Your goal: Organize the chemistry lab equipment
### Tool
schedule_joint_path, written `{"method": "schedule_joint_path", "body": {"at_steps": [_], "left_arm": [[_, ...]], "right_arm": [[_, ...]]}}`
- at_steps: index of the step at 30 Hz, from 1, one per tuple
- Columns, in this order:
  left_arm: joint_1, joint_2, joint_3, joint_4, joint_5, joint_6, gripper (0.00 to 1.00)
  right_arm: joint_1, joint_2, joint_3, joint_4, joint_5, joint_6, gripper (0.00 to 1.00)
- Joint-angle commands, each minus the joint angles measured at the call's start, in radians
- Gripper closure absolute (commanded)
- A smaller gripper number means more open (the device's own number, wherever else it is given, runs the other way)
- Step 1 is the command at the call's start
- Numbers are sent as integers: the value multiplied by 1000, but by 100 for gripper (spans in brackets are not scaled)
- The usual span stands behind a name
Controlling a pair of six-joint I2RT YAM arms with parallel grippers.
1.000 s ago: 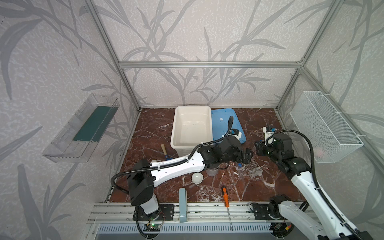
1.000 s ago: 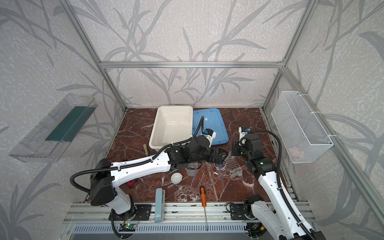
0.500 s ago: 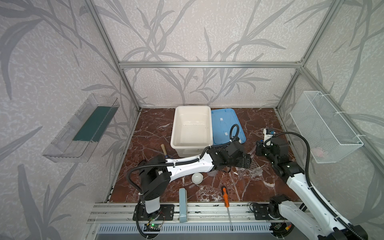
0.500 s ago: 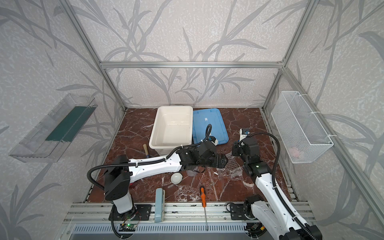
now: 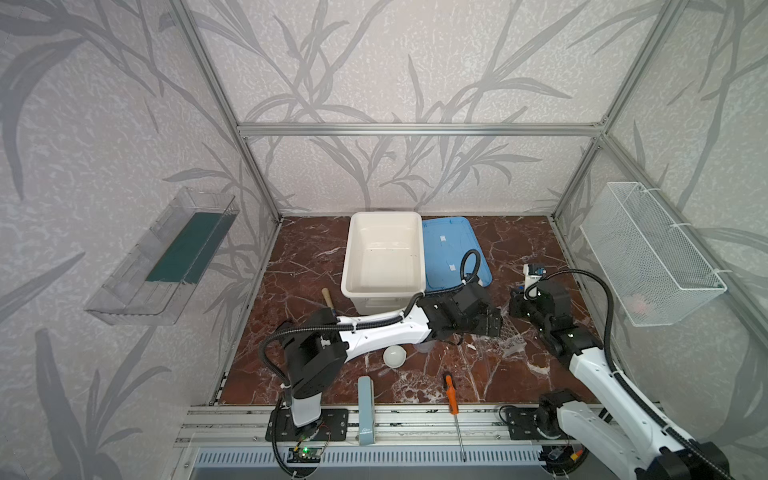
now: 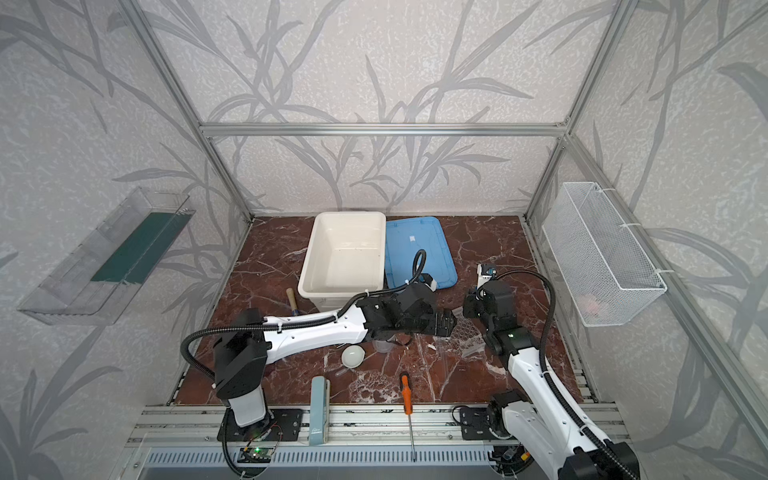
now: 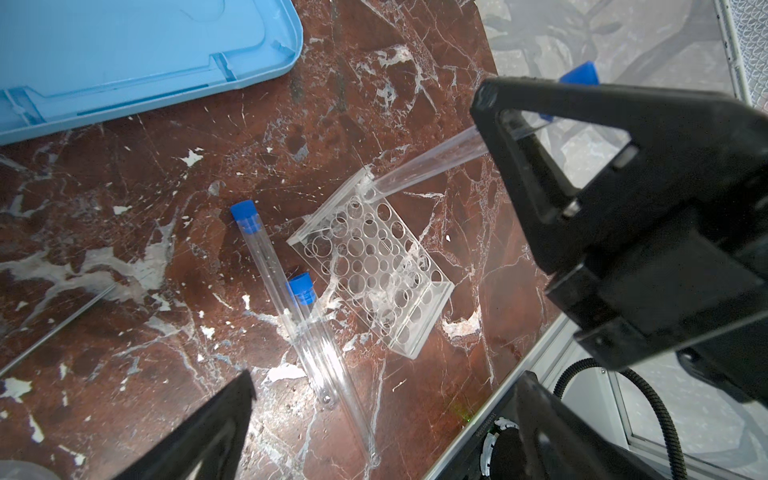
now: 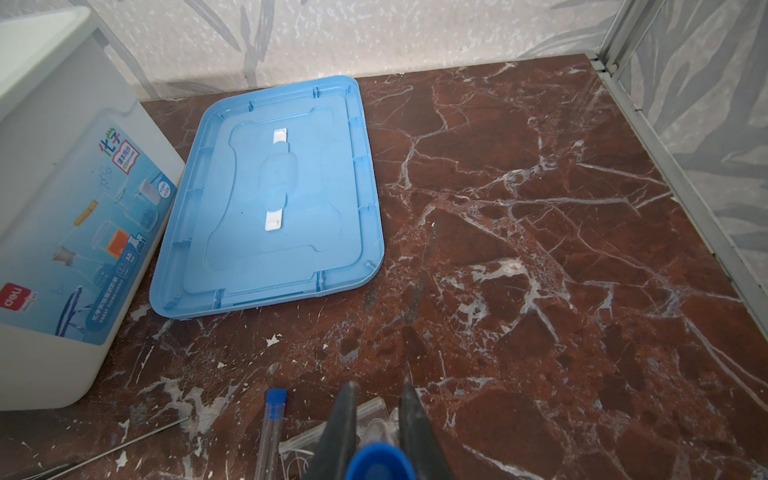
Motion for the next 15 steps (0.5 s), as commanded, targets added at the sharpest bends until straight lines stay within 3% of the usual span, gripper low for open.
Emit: {"method": "schedule_joint_path", "body": {"at_steps": [1, 15], "left_arm": [[-4, 16, 25, -16, -14, -12, 1], [-4, 34, 22, -28, -45, 9, 1]], "right_arm": [[0, 15, -13, 59, 12, -7, 82], [3, 31, -79, 178, -31, -88, 78]]}}
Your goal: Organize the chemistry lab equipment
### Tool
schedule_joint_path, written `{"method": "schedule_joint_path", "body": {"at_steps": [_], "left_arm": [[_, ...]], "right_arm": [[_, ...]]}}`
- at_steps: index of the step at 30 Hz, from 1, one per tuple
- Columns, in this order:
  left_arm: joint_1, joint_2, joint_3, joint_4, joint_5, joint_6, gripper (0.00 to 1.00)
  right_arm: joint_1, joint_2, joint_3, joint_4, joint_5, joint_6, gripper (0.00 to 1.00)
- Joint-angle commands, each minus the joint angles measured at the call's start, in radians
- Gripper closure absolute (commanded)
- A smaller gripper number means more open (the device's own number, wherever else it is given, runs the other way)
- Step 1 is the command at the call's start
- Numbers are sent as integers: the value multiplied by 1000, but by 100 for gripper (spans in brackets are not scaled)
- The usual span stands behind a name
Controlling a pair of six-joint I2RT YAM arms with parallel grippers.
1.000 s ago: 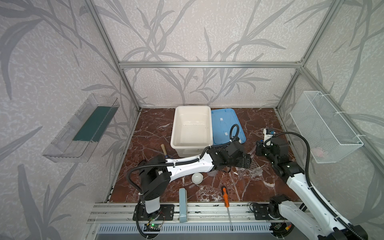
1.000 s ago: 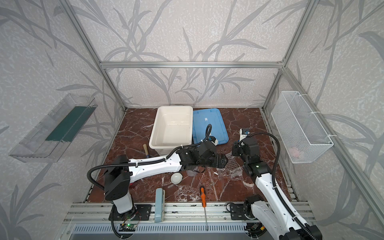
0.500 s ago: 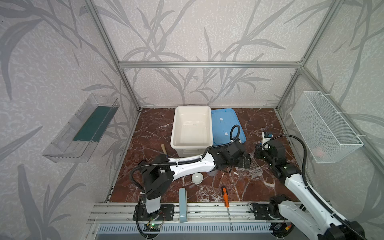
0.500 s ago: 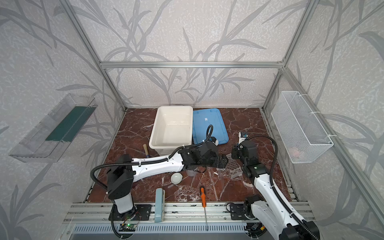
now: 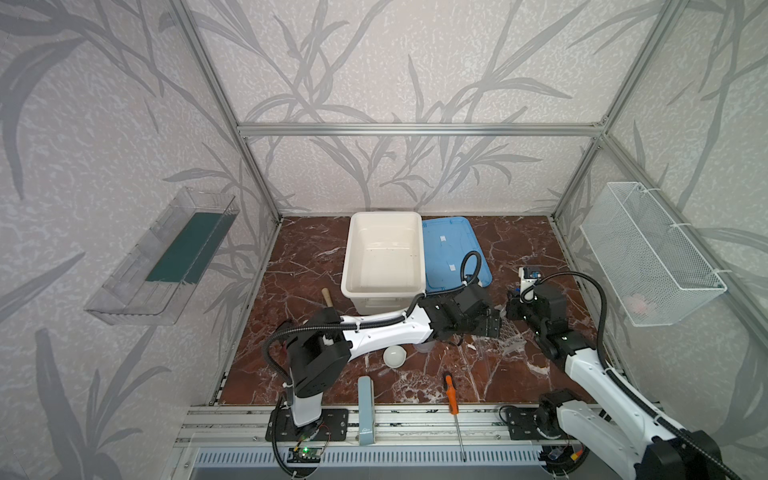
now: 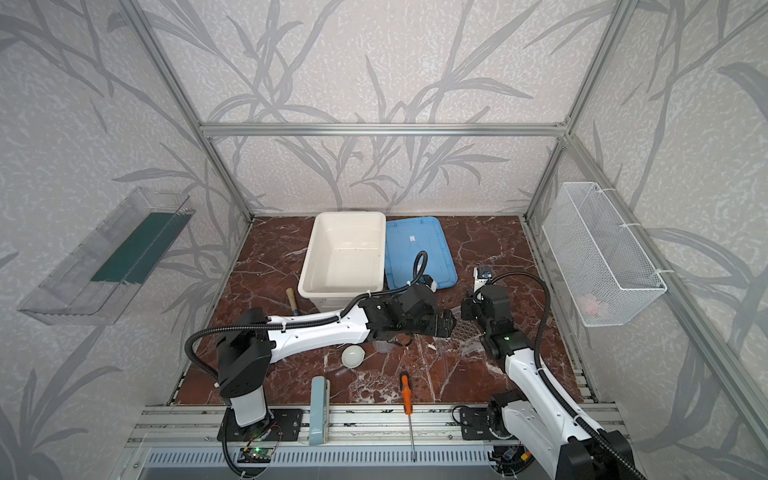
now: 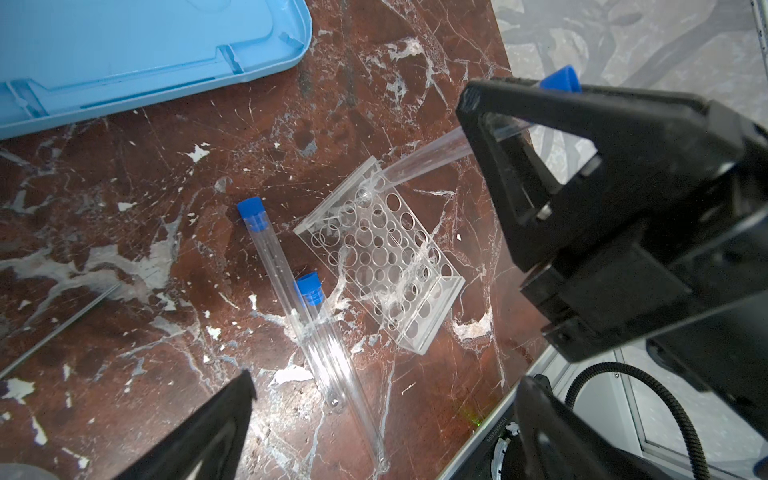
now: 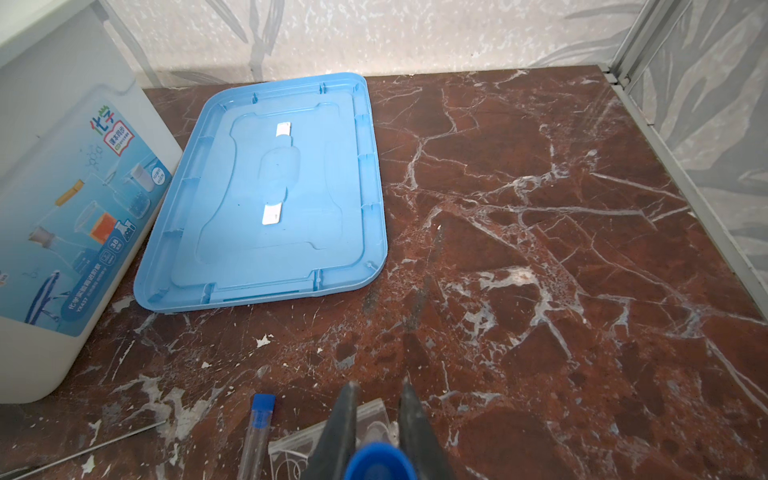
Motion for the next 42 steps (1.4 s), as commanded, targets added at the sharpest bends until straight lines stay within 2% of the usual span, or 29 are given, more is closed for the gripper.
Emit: {"method": "schedule_joint_path", "body": {"at_steps": [1, 4, 5, 10, 12, 16, 21, 26, 32, 42], "left_arm": [[-4, 17, 26, -30, -38, 8, 1], [-5, 21, 26, -47, -54, 19, 1], [-5, 20, 26, -56, -65, 22, 1], [-15, 7, 3, -69, -132, 45, 1], [-18, 20, 12, -90, -146, 48, 4], [-21, 97, 81, -182, -118, 35, 20], [-40, 199, 193, -295, -98, 27, 39], [-42, 277, 237, -319, -65, 6, 50], [-42, 310, 269, -362, -96, -5, 59], [-44, 344, 297, -375, -89, -6, 60]], "right_arm": [[3, 4, 1, 23, -28, -29, 75], [3, 2, 8, -5, -35, -11, 58], [3, -3, 9, -14, -27, 0, 50], [3, -81, 54, -179, 114, 123, 20], [3, -148, 90, -294, 162, 205, 0], [1, -246, 181, -522, 160, 318, 1], [0, -305, 302, -752, 118, 346, 1], [-3, -343, 369, -873, 109, 352, 1], [-3, -399, 362, -894, 98, 364, 1], [-5, -445, 363, -912, 115, 343, 1]]}}
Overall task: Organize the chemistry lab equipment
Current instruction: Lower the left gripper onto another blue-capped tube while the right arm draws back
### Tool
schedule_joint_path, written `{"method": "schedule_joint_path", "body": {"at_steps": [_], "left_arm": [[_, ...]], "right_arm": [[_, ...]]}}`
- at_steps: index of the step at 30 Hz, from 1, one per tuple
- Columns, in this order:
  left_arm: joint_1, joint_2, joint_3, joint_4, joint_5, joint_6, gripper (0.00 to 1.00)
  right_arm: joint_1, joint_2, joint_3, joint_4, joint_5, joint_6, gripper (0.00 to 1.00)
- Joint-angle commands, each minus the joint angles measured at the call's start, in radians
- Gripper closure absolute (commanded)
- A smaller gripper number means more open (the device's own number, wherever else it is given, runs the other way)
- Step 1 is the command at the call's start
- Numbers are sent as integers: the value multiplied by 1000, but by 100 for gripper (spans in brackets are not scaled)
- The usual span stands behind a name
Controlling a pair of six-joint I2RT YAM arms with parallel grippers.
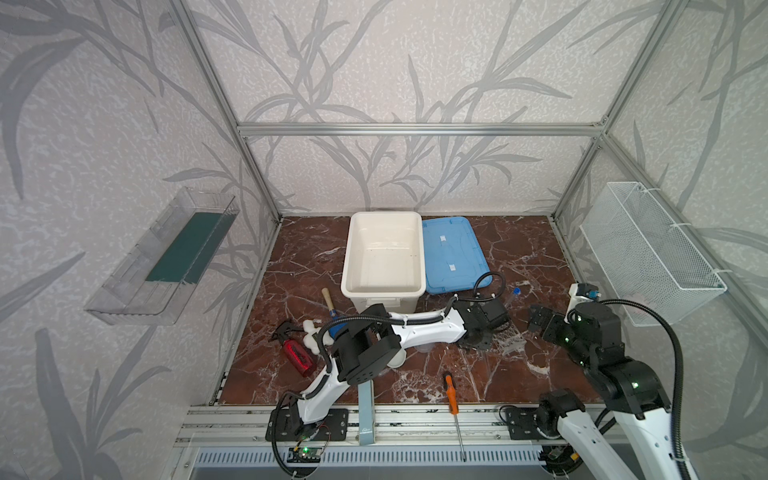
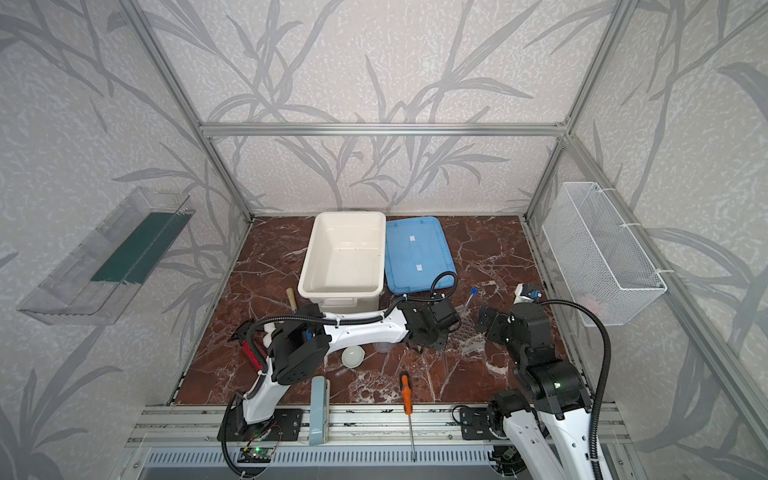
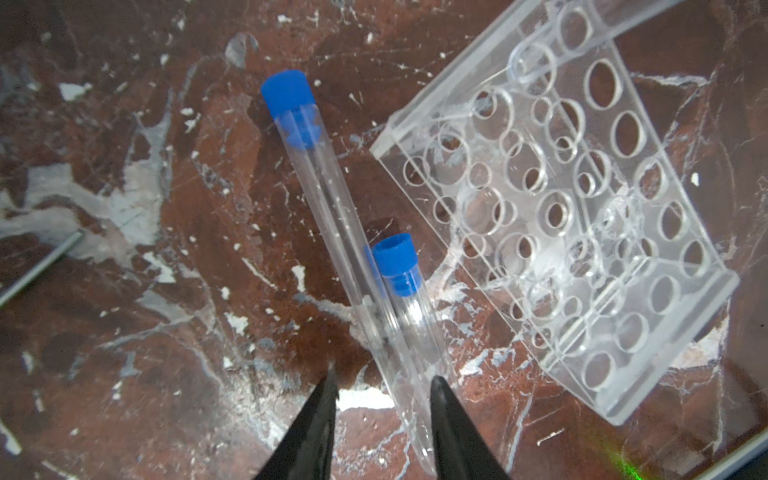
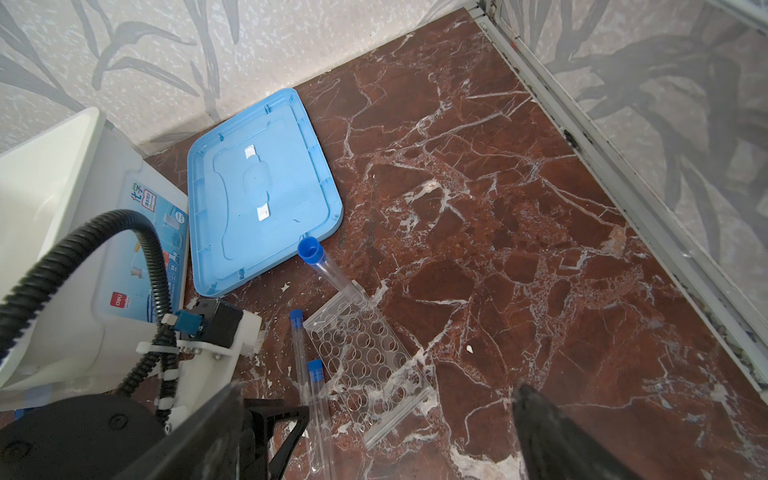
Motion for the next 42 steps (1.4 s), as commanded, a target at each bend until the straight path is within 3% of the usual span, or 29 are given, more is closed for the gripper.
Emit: {"method": "schedule_joint_path", "body": {"at_steps": [1, 5, 14, 23, 36, 42], "left_arm": [[-5, 28, 29, -44, -19, -15, 60], [-5, 68, 80, -92, -8, -13, 61], [-4, 88, 121, -211, -65, -17, 74], [-3, 95, 112, -268, -68, 4, 75], [5, 70, 87, -249, -45, 10, 83], [11, -24, -6, -110, -47, 42, 84]], "right_arm": [[-3, -33, 9, -23, 14, -6, 1], [-3, -46, 7, -27, 26, -11, 1], [-3, -46, 0, -27, 21, -16, 1], [-3, -51, -5, -22, 21, -21, 1], [-2, -69, -13, -15, 14, -21, 1], [-3, -74, -18, -9, 12, -21, 1]]}}
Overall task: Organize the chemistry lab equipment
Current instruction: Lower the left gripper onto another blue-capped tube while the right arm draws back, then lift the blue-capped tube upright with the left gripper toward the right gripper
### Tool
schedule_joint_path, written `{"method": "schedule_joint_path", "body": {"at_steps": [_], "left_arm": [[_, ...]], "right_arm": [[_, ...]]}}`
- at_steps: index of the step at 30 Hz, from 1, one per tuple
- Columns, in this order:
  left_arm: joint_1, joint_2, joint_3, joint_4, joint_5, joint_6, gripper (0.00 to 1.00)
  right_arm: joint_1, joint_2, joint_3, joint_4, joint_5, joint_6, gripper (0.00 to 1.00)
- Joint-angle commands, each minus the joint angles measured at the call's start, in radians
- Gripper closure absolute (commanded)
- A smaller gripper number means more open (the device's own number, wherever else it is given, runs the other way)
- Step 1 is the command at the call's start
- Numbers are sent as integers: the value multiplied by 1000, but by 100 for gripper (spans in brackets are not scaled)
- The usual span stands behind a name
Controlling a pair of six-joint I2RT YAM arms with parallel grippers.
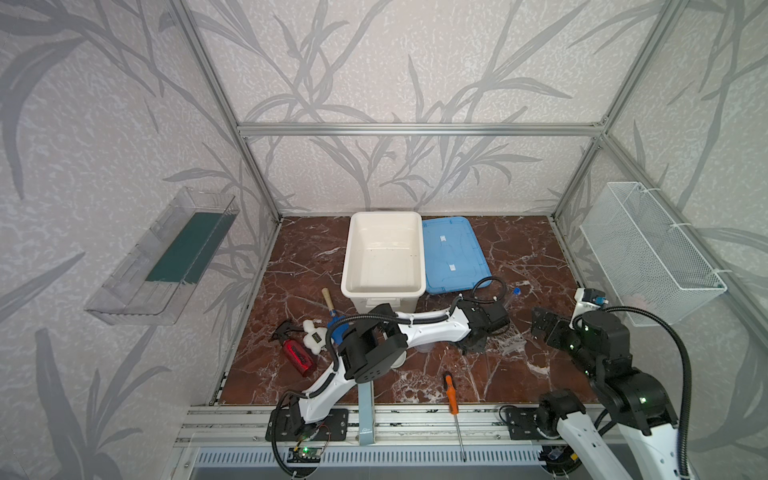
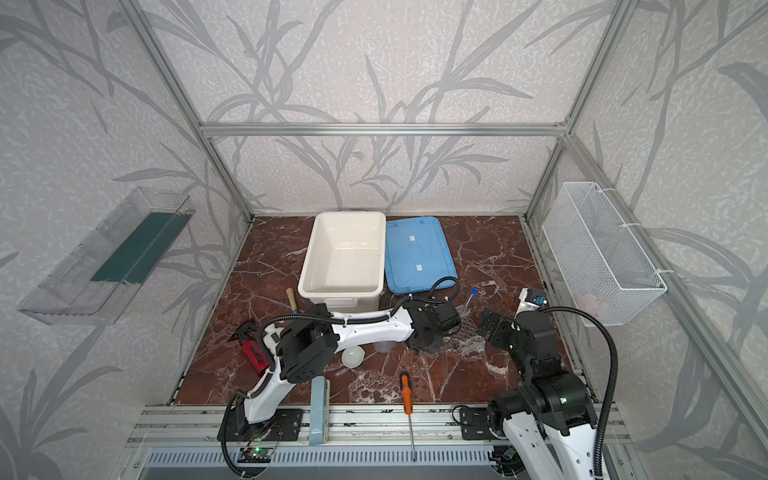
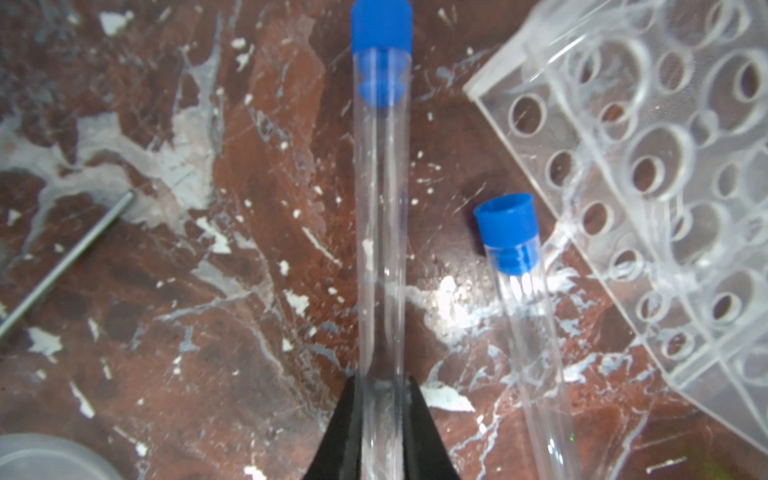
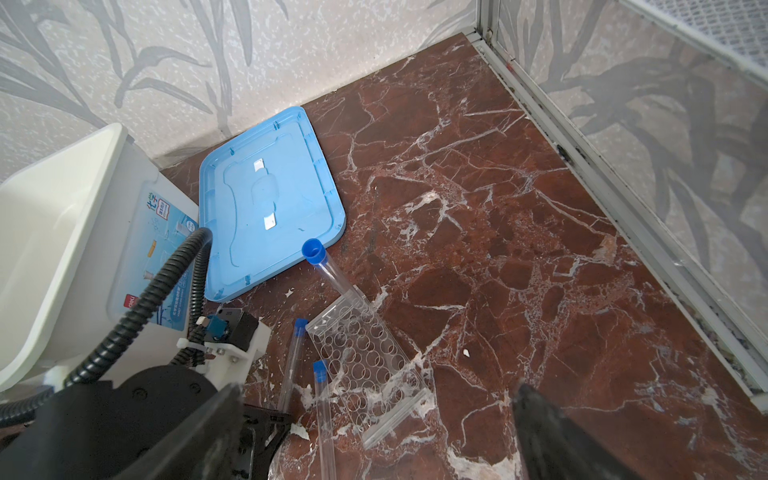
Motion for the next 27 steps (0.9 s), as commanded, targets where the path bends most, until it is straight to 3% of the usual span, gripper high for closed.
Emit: {"method": "schedule_joint_path", "body": {"at_steps": [1, 12, 20, 27], "left_arm": [[4, -86, -64, 66, -13, 22, 84], [34, -275, -284, 387, 56, 105, 87], [61, -453, -487, 674, 114, 179, 86], [66, -604, -590, 764, 137, 269, 86]], "right_arm": [[-3, -9, -9, 5, 4, -9, 1], [-3, -85, -26, 88, -151, -44, 1], [-4, 116, 130, 129, -512, 8, 1], [-2, 346, 290, 102, -701, 4, 5]]}}
